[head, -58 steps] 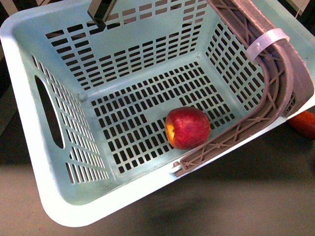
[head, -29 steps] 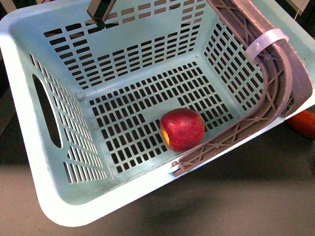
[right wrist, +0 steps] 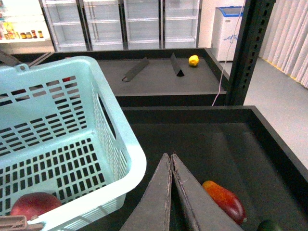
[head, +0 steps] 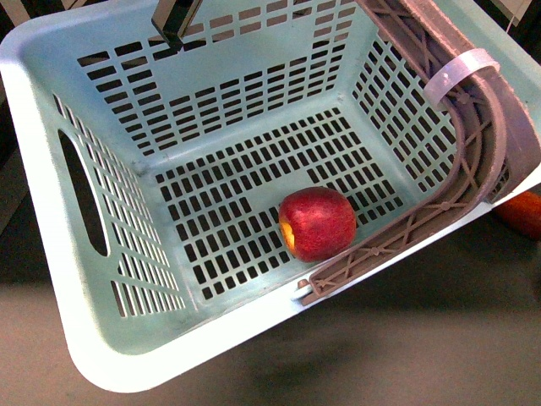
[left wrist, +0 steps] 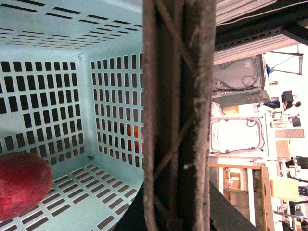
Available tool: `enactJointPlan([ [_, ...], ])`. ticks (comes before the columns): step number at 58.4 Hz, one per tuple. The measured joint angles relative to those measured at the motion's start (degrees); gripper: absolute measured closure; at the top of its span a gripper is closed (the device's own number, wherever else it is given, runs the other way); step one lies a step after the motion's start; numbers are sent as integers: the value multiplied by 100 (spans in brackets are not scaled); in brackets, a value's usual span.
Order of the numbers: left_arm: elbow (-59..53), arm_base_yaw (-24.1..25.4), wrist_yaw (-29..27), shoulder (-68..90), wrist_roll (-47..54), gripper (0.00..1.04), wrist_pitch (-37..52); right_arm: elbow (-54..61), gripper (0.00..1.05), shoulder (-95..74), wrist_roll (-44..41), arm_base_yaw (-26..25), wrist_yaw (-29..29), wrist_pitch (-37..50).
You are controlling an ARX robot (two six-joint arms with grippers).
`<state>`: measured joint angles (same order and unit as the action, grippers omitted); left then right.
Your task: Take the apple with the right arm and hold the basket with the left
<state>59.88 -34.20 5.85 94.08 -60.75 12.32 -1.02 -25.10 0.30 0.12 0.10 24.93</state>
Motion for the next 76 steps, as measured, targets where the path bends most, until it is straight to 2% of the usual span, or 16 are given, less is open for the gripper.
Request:
enactJointPlan([
  [42, 0, 0, 0, 0, 9, 99, 0, 0, 103, 1432, -2, 0, -2, -1408],
  [54, 0, 0, -2, 0, 9, 99, 0, 0, 64, 1475, -9, 0, -2, -1436],
  [59, 2, 0, -2, 0, 9, 99, 0, 0, 50, 1478, -9, 0, 0, -1436],
  [61, 0, 0, -2, 0, 9, 99, 0, 0, 48, 1482, 2, 0, -2, -1443],
  [65, 0, 0, -2, 0, 7, 99, 0, 0, 58, 1611, 0, 0, 0, -1587],
  [69, 0, 0, 2, 0, 9, 99, 0, 0, 70, 2144, -4, -2, -4, -2315],
  [76, 0, 2, -11, 0, 9, 99, 0, 0, 89, 2457, -9, -2, -4, -2470],
])
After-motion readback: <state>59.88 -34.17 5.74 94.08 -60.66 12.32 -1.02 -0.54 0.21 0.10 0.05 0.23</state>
